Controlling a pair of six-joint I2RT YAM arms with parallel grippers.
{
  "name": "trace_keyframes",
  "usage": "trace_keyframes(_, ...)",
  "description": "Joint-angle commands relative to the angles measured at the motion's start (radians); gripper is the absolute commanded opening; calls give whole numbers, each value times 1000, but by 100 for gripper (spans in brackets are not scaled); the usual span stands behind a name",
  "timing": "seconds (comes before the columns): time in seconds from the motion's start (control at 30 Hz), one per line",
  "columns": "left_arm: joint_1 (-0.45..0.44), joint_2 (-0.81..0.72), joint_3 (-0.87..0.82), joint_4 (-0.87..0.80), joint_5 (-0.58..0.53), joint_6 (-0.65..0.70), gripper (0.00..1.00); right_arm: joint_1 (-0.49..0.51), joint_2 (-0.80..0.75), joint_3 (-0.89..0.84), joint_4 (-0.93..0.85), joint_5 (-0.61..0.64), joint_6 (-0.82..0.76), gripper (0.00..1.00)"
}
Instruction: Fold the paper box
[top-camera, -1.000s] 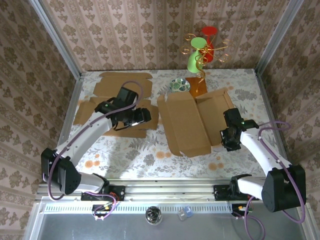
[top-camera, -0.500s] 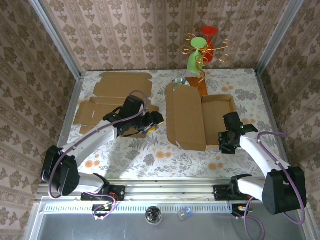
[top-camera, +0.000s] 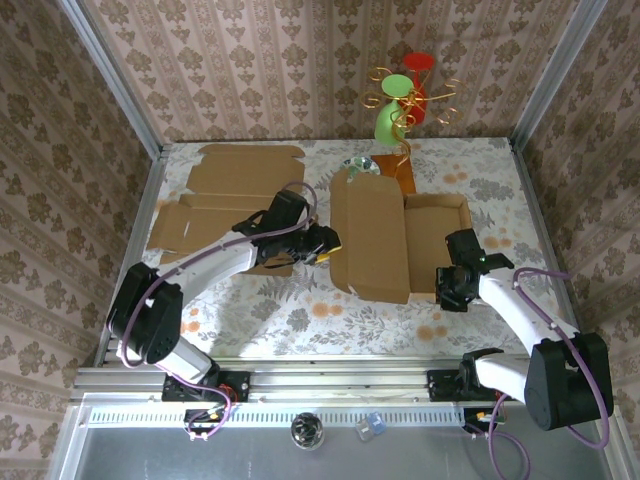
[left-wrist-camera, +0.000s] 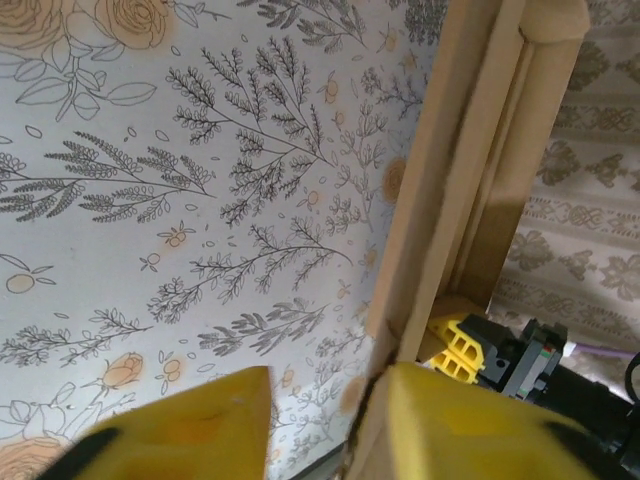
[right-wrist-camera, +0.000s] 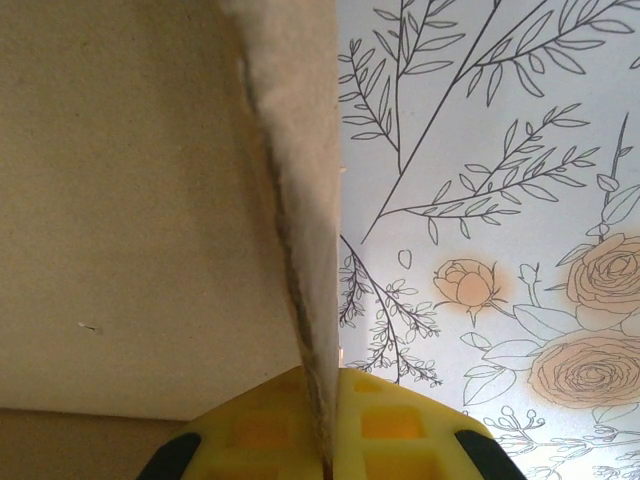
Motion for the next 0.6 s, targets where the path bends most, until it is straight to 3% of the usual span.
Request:
trace_keyframes(0.0,-12,18,53,-14,-23,45,23,4,-19,-13,11,-19,43,0)
trace_keyframes(0.13,-16,37,111,-90,-38,101,0,17,-12,-29,35,-29,66,0)
trace_keyframes(0.17,-15,41,123,-107,-40,112,0,19,-8,-32,41,-31,68,3)
trace_keyframes(0.33,-15,69,210,-254,-41,214,0,23,-11,-22,39,-38,49,48)
trace_keyframes(0.4,-10,82,248,-310,-39,250,0,23,-22,-4,17,-35,32,59)
trace_keyframes(0.57,8,127,386,-484,-22,396,0,27,-69,66,-63,-35,-33,70)
